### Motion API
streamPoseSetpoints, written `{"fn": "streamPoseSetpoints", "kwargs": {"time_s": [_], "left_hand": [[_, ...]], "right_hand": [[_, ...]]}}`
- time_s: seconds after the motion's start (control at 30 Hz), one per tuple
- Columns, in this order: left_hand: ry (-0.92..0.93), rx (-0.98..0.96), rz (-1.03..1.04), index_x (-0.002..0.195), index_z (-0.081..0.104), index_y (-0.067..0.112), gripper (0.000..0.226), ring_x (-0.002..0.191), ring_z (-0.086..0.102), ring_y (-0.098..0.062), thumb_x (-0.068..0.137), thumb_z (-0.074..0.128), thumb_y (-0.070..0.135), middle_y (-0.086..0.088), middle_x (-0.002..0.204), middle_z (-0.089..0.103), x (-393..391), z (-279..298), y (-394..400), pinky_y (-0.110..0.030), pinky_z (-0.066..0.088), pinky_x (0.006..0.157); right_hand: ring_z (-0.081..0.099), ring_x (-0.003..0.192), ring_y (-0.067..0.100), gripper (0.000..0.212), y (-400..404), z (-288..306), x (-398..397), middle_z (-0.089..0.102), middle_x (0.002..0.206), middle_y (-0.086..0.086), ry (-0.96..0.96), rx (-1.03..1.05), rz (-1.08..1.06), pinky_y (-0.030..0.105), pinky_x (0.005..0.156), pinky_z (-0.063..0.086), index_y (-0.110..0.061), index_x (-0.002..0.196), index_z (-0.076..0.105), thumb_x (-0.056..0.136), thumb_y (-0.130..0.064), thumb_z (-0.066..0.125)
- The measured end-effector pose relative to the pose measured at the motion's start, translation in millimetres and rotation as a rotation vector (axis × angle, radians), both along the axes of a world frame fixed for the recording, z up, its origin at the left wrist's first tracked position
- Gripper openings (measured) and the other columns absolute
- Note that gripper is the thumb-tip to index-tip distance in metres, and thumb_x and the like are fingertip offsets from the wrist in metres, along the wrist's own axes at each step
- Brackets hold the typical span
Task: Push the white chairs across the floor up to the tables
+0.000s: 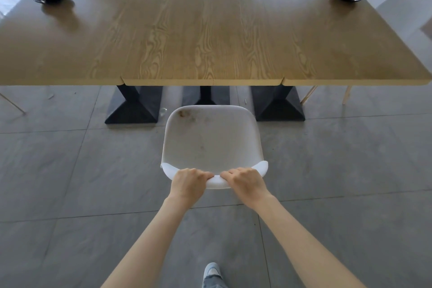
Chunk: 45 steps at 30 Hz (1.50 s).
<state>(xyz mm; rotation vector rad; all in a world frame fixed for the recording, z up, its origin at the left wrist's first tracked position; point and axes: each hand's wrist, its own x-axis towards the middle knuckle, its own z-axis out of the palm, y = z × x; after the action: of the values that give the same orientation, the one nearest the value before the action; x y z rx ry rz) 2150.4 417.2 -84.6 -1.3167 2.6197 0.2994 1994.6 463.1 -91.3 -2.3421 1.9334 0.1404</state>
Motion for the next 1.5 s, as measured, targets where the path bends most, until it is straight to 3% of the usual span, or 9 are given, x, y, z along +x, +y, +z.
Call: {"fn": "streamPoseSetpoints", "kwargs": {"time_s": [0.33,0.57,0.7,0.9,1.0,1.07,1.23,1.4,1.5], "left_hand": [[0.002,0.001,-0.009,0.106,0.062,0.023,0.034,0.088,0.065,-0.030,0.085,0.042,0.005,-0.005,0.097,0.072,-14,2,-37,-0.030,0.032,0.062],[0.050,0.013,0.011,0.104,0.064,0.021,0.033,0.087,0.066,-0.029,0.082,0.045,0.004,-0.004,0.094,0.073,-21,1,-62,-0.028,0.031,0.062],[0.110,-0.040,0.041,0.086,0.070,0.019,0.028,0.068,0.068,-0.030,0.072,0.056,0.000,-0.005,0.074,0.075,-22,1,-75,-0.027,0.032,0.054],[0.084,-0.024,0.038,0.093,0.068,0.020,0.030,0.076,0.067,-0.028,0.076,0.051,0.002,-0.005,0.081,0.074,-29,4,-87,-0.026,0.028,0.054],[-0.036,-0.039,-0.011,0.064,0.069,0.029,0.026,0.042,0.061,-0.014,0.046,0.076,0.011,0.007,0.048,0.066,-29,7,-90,-0.019,0.009,0.038],[-0.075,-0.075,-0.023,0.052,0.065,0.032,0.032,0.031,0.053,-0.008,0.031,0.081,0.015,0.010,0.037,0.059,-30,6,-93,-0.018,0.012,0.038],[0.037,0.081,0.032,0.098,0.063,0.022,0.017,0.088,0.064,-0.023,0.084,0.053,0.023,0.001,0.094,0.071,-29,11,-89,-0.027,0.031,0.063],[0.159,0.267,0.221,0.117,0.057,0.018,0.051,0.109,0.056,-0.021,0.073,0.067,0.041,-0.003,0.111,0.065,-23,31,-87,-0.028,0.040,0.089],[0.467,0.488,0.497,0.130,0.051,0.018,0.064,0.120,0.045,-0.011,0.073,0.072,0.037,0.001,0.115,0.055,-16,54,-83,-0.026,0.036,0.104]], "right_hand": [[0.056,0.035,0.016,0.030,-36,0,-14,0.059,0.043,-0.003,-0.030,0.003,0.000,0.016,0.043,0.020,-0.018,0.060,0.063,0.039,-0.003,0.078],[0.048,0.030,0.011,0.038,-65,0,-20,0.053,0.038,-0.007,-0.020,0.049,0.011,0.014,0.041,0.016,-0.023,0.053,0.060,0.027,-0.010,0.084],[0.048,0.030,0.012,0.040,-78,0,-26,0.054,0.039,-0.007,-0.026,0.060,0.020,0.014,0.039,0.019,-0.023,0.055,0.060,0.027,-0.008,0.084],[0.049,0.030,0.011,0.039,-90,2,-31,0.055,0.039,-0.006,-0.024,0.058,0.039,0.014,0.036,0.022,-0.022,0.055,0.061,0.028,-0.008,0.085],[0.049,0.030,0.011,0.036,-94,0,-32,0.055,0.038,-0.006,-0.003,0.031,0.066,0.015,0.037,0.020,-0.022,0.055,0.061,0.030,-0.009,0.084],[0.050,0.031,0.011,0.035,-94,-1,-32,0.055,0.040,-0.006,0.006,0.027,0.052,0.015,0.038,0.020,-0.022,0.056,0.061,0.032,-0.009,0.083],[0.062,0.088,0.024,0.025,-93,6,-33,0.066,0.098,0.002,-0.124,0.137,0.029,0.029,0.065,0.040,-0.016,0.108,0.058,0.082,-0.015,0.057],[0.055,0.107,0.025,0.036,-100,30,-25,0.060,0.115,0.005,-0.236,0.453,-0.134,0.034,0.085,0.042,-0.014,0.116,0.053,0.085,-0.033,0.054],[0.057,0.105,0.025,0.039,-104,44,-19,0.061,0.117,0.006,-0.250,0.552,-0.143,0.036,0.087,0.045,-0.014,0.119,0.052,0.083,-0.028,0.056]]}}
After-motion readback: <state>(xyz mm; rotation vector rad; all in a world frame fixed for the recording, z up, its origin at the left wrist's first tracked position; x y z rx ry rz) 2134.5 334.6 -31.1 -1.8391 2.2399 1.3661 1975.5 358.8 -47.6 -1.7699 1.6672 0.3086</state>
